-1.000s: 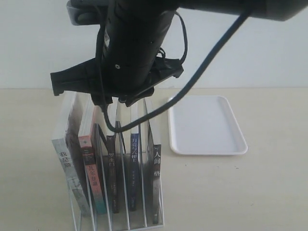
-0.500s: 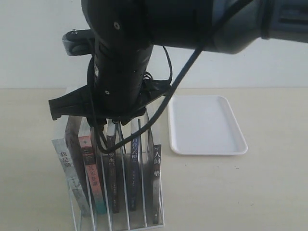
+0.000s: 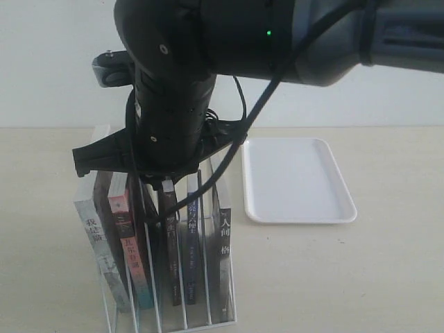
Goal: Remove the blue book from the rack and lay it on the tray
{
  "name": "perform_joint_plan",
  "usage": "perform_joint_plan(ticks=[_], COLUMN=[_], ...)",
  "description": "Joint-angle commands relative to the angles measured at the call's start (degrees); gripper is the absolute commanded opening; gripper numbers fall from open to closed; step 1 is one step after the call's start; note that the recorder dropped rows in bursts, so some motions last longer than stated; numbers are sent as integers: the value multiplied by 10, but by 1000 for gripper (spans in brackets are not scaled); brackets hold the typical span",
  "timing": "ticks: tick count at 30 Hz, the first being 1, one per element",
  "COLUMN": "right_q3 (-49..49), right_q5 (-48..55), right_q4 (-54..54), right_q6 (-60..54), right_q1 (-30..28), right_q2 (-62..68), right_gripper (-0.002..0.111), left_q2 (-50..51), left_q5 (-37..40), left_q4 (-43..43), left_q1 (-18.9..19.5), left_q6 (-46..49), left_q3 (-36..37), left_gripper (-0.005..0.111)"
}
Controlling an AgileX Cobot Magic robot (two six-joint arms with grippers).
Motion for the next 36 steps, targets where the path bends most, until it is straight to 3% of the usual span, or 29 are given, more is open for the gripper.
perform_joint_plan(ticks=[1,36], right_q3=[-2,-2], right_q5=[-13,21], right_q4=[2,-13], right_q6=[0,2], right_q1=[0,0], right_q2=[-1,-184], right_gripper=[0,0], left_q2=[-2,-2], left_q5=[0,0], left_q4=[2,2], left_q1=[1,1], left_q6=[2,2], left_q3=[2,2], left_gripper=[4,4])
